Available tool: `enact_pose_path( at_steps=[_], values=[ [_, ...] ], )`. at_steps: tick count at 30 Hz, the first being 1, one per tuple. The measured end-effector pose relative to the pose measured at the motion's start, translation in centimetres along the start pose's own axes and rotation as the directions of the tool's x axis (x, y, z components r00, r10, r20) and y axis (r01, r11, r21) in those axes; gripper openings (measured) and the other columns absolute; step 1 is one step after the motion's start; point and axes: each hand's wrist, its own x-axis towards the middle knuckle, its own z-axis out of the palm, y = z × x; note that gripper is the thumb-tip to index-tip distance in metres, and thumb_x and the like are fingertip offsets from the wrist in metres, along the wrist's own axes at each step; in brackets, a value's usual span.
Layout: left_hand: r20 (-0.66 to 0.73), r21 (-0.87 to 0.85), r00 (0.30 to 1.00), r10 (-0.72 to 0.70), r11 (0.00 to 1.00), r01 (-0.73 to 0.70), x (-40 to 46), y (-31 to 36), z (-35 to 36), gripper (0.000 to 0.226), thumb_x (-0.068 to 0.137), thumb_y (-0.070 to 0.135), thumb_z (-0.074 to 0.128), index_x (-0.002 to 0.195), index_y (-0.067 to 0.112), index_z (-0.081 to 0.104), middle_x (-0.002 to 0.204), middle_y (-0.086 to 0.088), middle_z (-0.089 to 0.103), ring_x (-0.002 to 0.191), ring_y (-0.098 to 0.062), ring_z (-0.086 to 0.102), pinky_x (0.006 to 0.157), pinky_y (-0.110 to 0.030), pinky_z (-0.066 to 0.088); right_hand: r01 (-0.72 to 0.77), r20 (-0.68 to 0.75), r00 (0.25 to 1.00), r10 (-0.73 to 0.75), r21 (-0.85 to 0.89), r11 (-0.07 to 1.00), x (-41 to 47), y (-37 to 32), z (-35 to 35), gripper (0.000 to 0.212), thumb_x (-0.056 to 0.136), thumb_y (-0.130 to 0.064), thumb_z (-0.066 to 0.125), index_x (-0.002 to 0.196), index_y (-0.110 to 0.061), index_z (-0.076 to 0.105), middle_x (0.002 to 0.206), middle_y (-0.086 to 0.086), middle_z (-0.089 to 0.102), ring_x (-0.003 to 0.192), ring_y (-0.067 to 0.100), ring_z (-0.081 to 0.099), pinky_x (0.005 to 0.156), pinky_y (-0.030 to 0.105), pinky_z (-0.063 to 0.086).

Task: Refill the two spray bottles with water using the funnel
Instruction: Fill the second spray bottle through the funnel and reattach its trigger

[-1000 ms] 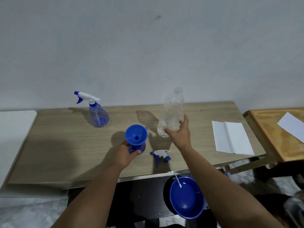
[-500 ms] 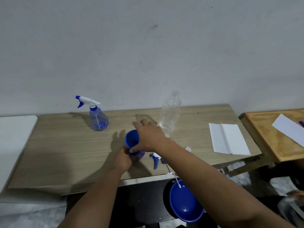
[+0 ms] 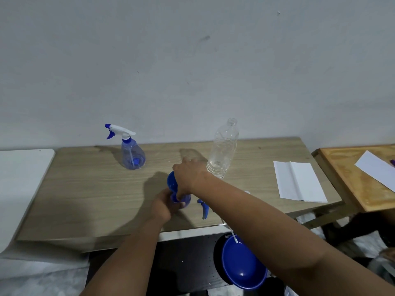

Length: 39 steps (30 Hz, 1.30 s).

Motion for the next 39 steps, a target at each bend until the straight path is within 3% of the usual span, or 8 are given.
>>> enact_pose_path(
  at_steps=[7,10,16,23,26,30,33,39],
  values=[
    [0.024,0.076,0.999,0.040,0.996,-0.042,-0.4,0.3,-0.6,0.032,0.078,-0.020,0.068,0.095,0.005,0.058,0.083,-0.004,0.061,0.084,-0.023,0.060,0.053,-0.010,0.046,0.023,-0.064,0.998,-0.026,-0.051,0.998,-0.1,0.4,0.5,0.088,0.071,-0.057,0.088,0.141,-0.016,0.054,0.137,0.013,0.047,0.120,0.032,0.054,0.082,0.041,0.052],
    [-0.001,0.036,1.000,-0.012,0.999,0.012,-0.4,0.1,-0.9,0.031,0.083,0.009,0.079,0.099,0.021,0.056,0.083,0.011,0.059,0.076,-0.004,0.057,0.057,-0.007,0.039,0.042,-0.063,0.997,-0.046,-0.057,0.997,0.0,0.0,0.3,0.086,0.071,-0.057,0.089,0.139,-0.016,0.056,0.135,0.011,0.047,0.121,0.032,0.054,0.079,0.040,0.049],
    [0.017,0.210,1.000,0.017,0.977,-0.020,-0.9,1.3,-1.0,0.052,0.082,0.026,0.080,0.129,0.025,0.059,0.116,0.000,0.070,0.090,-0.011,0.054,0.061,-0.012,0.030,-0.083,-0.009,0.996,0.089,0.276,0.957,-0.4,4.5,-3.4,0.085,0.071,-0.036,0.089,0.140,-0.014,0.046,0.126,0.008,0.058,0.107,0.029,0.063,0.087,0.044,0.059],
    [0.015,0.285,0.996,0.091,0.954,-0.092,-1.2,1.0,-1.9,0.050,0.077,0.024,0.083,0.124,0.017,0.066,0.110,-0.002,0.071,0.093,-0.013,0.061,0.066,0.004,0.032,-0.185,0.022,0.953,0.302,0.830,0.526,3.0,6.7,3.3,0.091,0.074,-0.016,0.090,0.147,-0.009,0.037,0.125,0.008,0.056,0.103,0.026,0.059,0.084,0.038,0.054],
    [0.021,0.305,0.995,0.102,0.947,-0.104,-1.3,0.6,-2.1,0.051,0.074,0.027,0.086,0.120,0.016,0.066,0.110,0.000,0.069,0.097,-0.014,0.062,0.069,0.003,0.032,-0.209,0.075,0.914,0.398,0.929,0.306,5.0,5.7,8.4,0.095,0.073,-0.017,0.094,0.149,-0.011,0.038,0.135,0.011,0.056,0.116,0.030,0.061,0.097,0.041,0.054],
    [0.024,0.353,0.989,0.143,0.925,-0.142,-1.2,0.2,-2.3,0.069,0.076,0.029,0.085,0.138,0.017,0.058,0.135,0.002,0.061,0.125,-0.016,0.056,0.084,-0.003,0.027,-0.214,0.105,0.886,0.451,0.957,0.198,6.5,4.2,13.0,0.086,0.076,-0.016,0.089,0.147,-0.012,0.043,0.128,0.007,0.060,0.114,0.029,0.062,0.097,0.040,0.053],
    [0.019,0.375,0.990,0.140,0.917,-0.137,-0.8,-0.3,-2.2,0.075,0.078,0.033,0.084,0.144,0.018,0.052,0.145,0.003,0.054,0.132,-0.015,0.051,0.090,-0.004,0.023,-0.194,0.078,0.877,0.473,0.960,0.203,7.9,3.5,13.7,0.083,0.074,-0.019,0.091,0.143,-0.015,0.047,0.121,0.002,0.060,0.109,0.026,0.061,0.093,0.040,0.053],
    [0.025,0.351,0.994,0.104,0.930,-0.106,0.1,-1.2,-2.1,0.071,0.079,0.028,0.083,0.143,0.020,0.052,0.140,0.005,0.057,0.128,-0.014,0.053,0.089,-0.006,0.027,-0.263,0.016,0.868,0.497,0.862,0.433,11.4,3.1,12.0,0.083,0.082,-0.033,0.085,0.150,-0.015,0.041,0.140,0.015,0.054,0.121,0.035,0.062,0.100,0.046,0.053]
  ],
)
